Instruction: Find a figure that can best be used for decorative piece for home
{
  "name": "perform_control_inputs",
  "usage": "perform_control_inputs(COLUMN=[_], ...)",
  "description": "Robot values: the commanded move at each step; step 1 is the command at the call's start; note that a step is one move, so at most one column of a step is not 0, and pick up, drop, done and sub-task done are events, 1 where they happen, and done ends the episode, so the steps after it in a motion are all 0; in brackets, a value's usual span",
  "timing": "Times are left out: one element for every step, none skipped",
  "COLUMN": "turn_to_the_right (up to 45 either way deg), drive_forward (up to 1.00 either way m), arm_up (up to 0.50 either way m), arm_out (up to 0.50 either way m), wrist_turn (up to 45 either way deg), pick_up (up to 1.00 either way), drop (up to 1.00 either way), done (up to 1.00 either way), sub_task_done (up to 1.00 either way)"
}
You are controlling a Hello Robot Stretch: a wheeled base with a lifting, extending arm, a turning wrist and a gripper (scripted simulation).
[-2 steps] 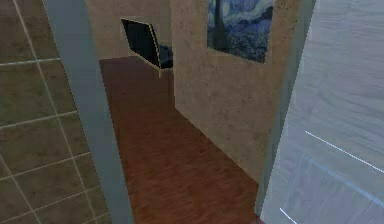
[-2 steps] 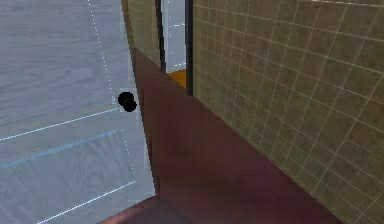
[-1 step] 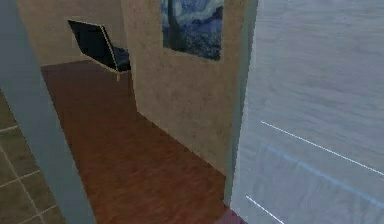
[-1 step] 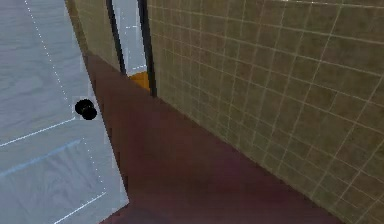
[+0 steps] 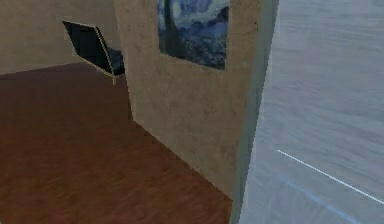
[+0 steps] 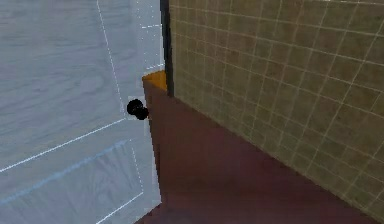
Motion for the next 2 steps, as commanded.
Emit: perform_control_inputs(turn_to_the_right=[-18.0,0.0], drive_forward=[0.0,0.75], arm_up=[0.0,0.0], arm_out=[0.0,0.0], wrist_turn=[0.0,0.0], pick_up=[0.0,0.0], drop=[0.0,0.0], done=[0.0,0.0], sub_task_done=[0.0,0.0])
